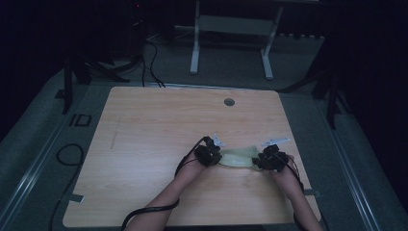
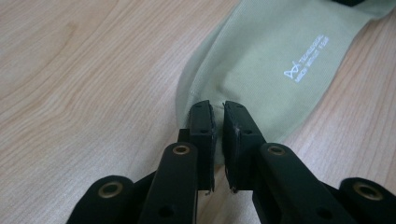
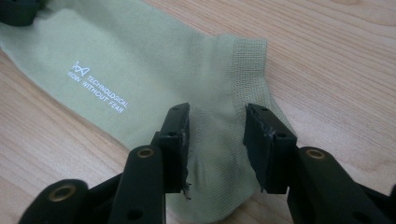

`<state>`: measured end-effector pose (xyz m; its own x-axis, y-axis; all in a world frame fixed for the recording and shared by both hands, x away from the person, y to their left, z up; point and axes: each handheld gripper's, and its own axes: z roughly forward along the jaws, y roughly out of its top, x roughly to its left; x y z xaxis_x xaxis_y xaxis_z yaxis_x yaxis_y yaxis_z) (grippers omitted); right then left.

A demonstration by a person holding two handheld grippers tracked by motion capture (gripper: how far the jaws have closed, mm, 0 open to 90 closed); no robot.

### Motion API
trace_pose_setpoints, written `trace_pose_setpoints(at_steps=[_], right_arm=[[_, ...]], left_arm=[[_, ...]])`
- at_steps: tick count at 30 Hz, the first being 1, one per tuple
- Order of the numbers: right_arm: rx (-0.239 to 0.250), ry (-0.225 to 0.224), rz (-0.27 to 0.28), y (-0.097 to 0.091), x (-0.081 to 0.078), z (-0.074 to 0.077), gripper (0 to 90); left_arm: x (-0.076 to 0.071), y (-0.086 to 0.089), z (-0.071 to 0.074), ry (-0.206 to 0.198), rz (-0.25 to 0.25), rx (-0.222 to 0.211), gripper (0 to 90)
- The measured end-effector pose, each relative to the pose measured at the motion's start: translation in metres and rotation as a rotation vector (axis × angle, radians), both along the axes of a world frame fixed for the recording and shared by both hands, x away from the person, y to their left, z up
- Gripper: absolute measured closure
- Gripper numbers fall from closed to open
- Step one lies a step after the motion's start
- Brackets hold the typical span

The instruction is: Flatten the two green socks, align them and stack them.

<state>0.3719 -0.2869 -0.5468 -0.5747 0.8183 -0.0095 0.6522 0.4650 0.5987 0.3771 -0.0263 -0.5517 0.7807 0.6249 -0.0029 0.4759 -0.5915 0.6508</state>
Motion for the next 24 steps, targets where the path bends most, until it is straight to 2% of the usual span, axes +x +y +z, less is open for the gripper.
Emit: trace_pose_setpoints(at_steps=[2, 4, 6, 7, 9, 10, 13, 16, 18, 20, 22, 24], right_arm=[[0.013, 0.011, 0.003, 0.000, 0.000, 0.001, 57.1], [0.024, 0.016, 0.002, -0.001, 0.000, 0.003, 54.8], [0.044, -0.006, 0.005, -0.001, -0.001, 0.007, 49.3], [0.056, -0.017, 0.014, -0.002, -0.001, 0.009, 46.8], [0.083, -0.053, 0.027, -0.003, -0.003, 0.015, 41.3], [0.090, -0.057, 0.029, -0.004, -0.004, 0.017, 39.6], [0.091, -0.075, 0.049, -0.004, -0.007, 0.021, 32.9], [0.114, -0.060, 0.072, -0.005, -0.010, 0.022, 19.4], [0.138, -0.051, 0.091, -0.005, -0.012, 0.022, 15.1], [0.147, -0.054, 0.118, -0.005, -0.015, 0.021, 14.4], [0.144, -0.073, 0.120, -0.007, -0.018, 0.019, 14.4], [0.157, -0.088, 0.120, -0.011, -0.020, 0.018, 14.4]], left_arm=[[-0.001, 0.000, 0.003, -0.006, -0.005, -0.010, 77.0], [-0.002, 0.000, 0.005, -0.009, -0.013, -0.030, 63.2], [-0.006, -0.001, 0.008, -0.049, 0.005, -0.031, 49.4], [-0.006, -0.002, 0.009, -0.049, 0.007, -0.036, 44.1], [-0.008, -0.002, 0.010, -0.047, 0.005, -0.036, 39.6], [-0.009, -0.002, 0.011, -0.054, 0.011, -0.035, 36.4], [-0.010, 0.001, 0.013, -0.043, 0.020, -0.073, 29.8], [-0.013, 0.003, 0.015, -0.049, 0.022, -0.105, 23.1], [-0.015, 0.005, 0.016, -0.050, 0.017, -0.096, 15.4], [-0.018, 0.008, 0.017, -0.044, 0.010, -0.104, 15.0], [-0.021, 0.010, 0.017, -0.042, 0.008, -0.105, 13.9], [-0.023, 0.013, 0.016, -0.044, -0.001, -0.097, 9.0]])
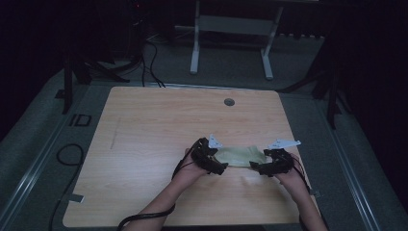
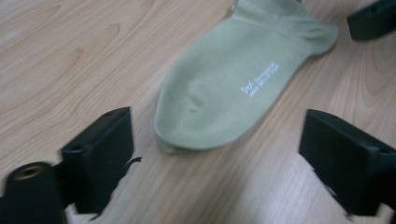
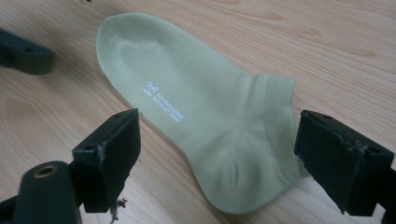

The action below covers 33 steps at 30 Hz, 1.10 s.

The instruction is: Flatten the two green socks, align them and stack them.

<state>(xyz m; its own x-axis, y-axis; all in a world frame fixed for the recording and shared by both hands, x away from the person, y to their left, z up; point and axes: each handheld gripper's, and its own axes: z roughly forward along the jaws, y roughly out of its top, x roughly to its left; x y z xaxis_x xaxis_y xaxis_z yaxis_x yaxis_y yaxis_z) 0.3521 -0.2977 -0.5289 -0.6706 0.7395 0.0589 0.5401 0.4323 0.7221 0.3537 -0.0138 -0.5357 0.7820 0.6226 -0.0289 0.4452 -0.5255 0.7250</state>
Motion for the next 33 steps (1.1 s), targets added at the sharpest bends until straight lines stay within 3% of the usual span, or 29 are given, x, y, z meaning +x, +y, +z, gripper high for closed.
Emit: trace_pose_setpoints(at_steps=[5, 8, 12, 16, 27, 33], right_arm=[[0.002, -0.034, -0.049, -0.014, -0.004, -0.006, 14.4], [0.001, -0.055, -0.066, -0.021, -0.007, -0.009, 14.5], [-0.003, -0.039, -0.079, -0.030, -0.009, -0.011, 14.5], [-0.009, -0.050, -0.096, -0.035, -0.015, -0.013, 14.5], [-0.019, -0.046, -0.111, -0.040, -0.031, -0.024, 14.5], [0.004, -0.058, -0.128, -0.043, -0.047, -0.028, 14.4]], left_arm=[[-0.004, 0.009, -0.005, -0.007, 0.002, 0.015, 2.1], [-0.006, 0.017, -0.008, 0.014, 0.006, 0.010, 2.1], [-0.008, 0.030, -0.011, 0.020, 0.030, 0.008, 2.1], [-0.010, 0.044, -0.013, 0.001, 0.068, 0.001, 1.5], [-0.021, 0.069, -0.021, -0.005, 0.113, -0.015, 1.6], [-0.030, 0.081, -0.021, -0.020, 0.145, -0.026, 1.5]])
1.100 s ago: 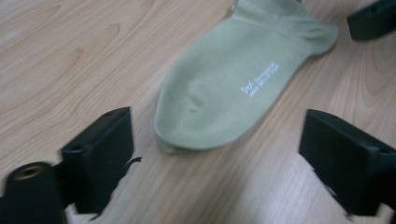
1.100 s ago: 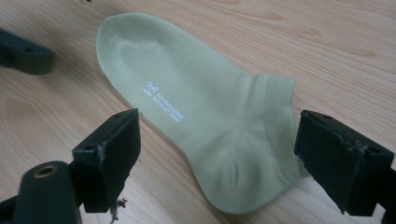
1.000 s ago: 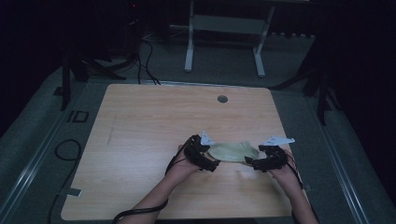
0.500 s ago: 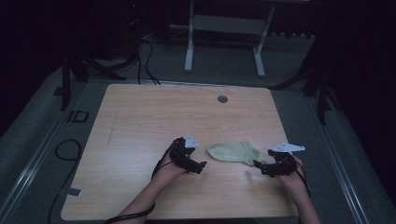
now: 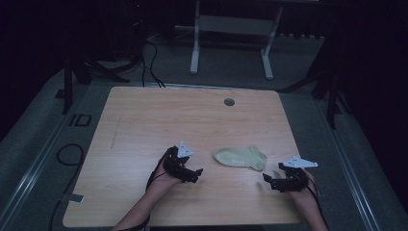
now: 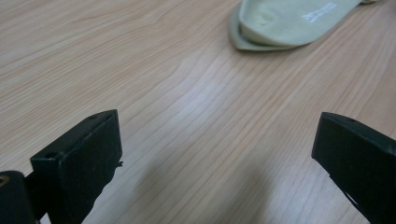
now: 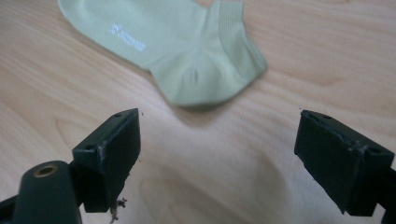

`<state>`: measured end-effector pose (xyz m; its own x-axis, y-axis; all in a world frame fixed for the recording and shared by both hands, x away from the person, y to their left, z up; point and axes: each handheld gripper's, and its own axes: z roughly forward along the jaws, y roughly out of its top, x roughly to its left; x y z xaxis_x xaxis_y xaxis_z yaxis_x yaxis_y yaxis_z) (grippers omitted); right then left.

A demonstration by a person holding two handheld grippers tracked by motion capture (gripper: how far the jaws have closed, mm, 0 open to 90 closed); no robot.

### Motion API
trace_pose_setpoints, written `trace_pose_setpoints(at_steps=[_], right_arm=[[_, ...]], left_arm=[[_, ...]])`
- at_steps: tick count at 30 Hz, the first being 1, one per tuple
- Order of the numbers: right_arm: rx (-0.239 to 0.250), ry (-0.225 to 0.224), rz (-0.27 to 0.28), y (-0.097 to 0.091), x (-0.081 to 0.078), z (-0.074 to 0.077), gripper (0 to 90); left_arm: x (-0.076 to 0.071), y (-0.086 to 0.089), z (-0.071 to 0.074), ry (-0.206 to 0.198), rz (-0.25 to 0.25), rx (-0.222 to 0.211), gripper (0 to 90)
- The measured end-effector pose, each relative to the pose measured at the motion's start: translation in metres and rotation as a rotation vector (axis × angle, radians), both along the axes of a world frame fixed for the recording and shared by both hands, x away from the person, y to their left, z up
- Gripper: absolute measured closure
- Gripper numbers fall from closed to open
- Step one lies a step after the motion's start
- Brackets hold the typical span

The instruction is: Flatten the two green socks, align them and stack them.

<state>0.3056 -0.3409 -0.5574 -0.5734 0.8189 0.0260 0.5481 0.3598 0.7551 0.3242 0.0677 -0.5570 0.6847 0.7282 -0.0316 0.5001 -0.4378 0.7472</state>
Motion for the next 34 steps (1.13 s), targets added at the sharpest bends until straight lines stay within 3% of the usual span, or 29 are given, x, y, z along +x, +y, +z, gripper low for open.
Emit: trace_pose_setpoints(at_steps=[6, 18, 26, 29, 34], right_arm=[[0.018, -0.013, -0.010, -0.006, -0.018, -0.002, 14.5], [0.013, -0.059, -0.069, -0.023, -0.049, -0.006, 15.0], [0.020, -0.062, -0.102, -0.031, -0.054, -0.008, 14.7], [0.013, -0.060, -0.109, -0.031, -0.054, -0.010, 14.6], [0.011, -0.065, -0.111, -0.031, -0.053, -0.010, 14.6]], left_arm=[[-0.011, 0.013, -0.003, -0.006, 0.015, -0.024, 1.6], [-0.031, 0.037, -0.010, -0.004, 0.021, -0.001, 1.6], [-0.038, 0.055, -0.012, -0.019, 0.071, -0.013, 1.6], [-0.044, 0.061, -0.012, -0.043, 0.105, -0.032, 1.6], [-0.046, 0.064, -0.012, -0.042, 0.113, -0.041, 1.6]])
